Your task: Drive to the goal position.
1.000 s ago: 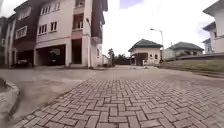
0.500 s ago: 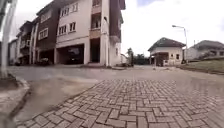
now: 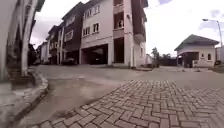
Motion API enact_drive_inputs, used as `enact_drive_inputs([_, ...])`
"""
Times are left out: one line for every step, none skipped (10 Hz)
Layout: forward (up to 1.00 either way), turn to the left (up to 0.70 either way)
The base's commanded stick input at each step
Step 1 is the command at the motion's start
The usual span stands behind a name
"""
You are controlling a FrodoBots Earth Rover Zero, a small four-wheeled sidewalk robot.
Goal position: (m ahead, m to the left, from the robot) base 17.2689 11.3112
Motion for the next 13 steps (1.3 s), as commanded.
enact_drive_inputs([0.70, 0.35])
enact_drive_inputs([0.70, 0.35])
enact_drive_inputs([0.70, 0.35])
enact_drive_inputs([0.70, 0.35])
enact_drive_inputs([0.70, 0.35])
enact_drive_inputs([0.70, 0.35])
enact_drive_inputs([0.70, 0.35])
enact_drive_inputs([0.70, 0.31])
enact_drive_inputs([0.70, 0.08])
enact_drive_inputs([0.70, 0.00])
enact_drive_inputs([0.70, 0.00])
enact_drive_inputs([0.70, 0.00])
enact_drive_inputs([0.70, 0.00])
